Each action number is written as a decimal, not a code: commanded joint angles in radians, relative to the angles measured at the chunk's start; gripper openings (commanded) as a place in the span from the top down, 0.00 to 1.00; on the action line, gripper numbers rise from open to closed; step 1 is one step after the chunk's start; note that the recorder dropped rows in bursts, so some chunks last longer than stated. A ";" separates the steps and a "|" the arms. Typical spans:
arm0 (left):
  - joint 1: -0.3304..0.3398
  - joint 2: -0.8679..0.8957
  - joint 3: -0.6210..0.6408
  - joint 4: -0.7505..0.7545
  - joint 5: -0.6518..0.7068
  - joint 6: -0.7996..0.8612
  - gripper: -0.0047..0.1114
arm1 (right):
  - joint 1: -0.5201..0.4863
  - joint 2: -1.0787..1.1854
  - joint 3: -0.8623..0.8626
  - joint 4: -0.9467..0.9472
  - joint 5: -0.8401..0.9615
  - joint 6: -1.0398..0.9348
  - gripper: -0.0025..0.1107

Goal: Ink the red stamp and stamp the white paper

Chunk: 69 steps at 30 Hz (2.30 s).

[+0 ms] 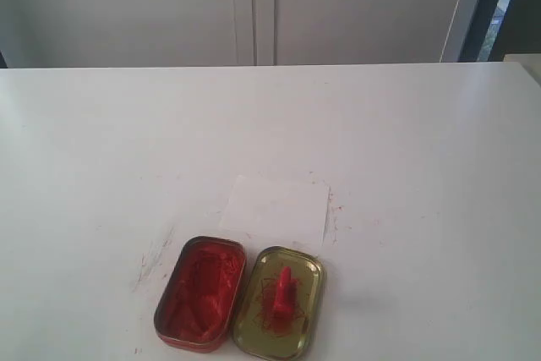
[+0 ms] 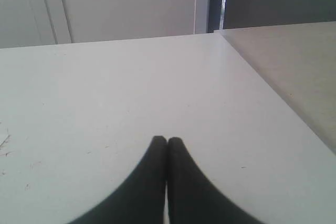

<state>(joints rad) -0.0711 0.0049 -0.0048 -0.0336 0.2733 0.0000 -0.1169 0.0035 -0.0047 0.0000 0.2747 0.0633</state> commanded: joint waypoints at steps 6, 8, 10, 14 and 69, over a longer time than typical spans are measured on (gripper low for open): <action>0.001 -0.005 0.005 0.001 0.003 0.000 0.96 | -0.003 -0.004 0.005 0.000 -0.013 0.001 0.98; 0.001 -0.005 0.005 0.001 0.003 0.000 0.96 | -0.003 -0.004 0.005 0.000 -0.017 0.001 0.98; 0.001 -0.005 0.005 0.001 0.003 0.000 0.96 | -0.003 -0.004 0.005 0.000 -0.034 0.001 0.98; 0.001 -0.005 0.005 0.001 0.003 0.000 0.96 | -0.003 -0.004 0.005 0.000 -0.132 0.001 0.98; 0.001 -0.005 0.005 0.001 0.003 0.000 0.96 | -0.003 -0.004 -0.145 0.000 -0.347 0.001 0.98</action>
<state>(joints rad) -0.0711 0.0049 -0.0048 -0.0336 0.2733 0.0000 -0.1169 0.0053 -0.1112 0.0000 -0.1271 0.0650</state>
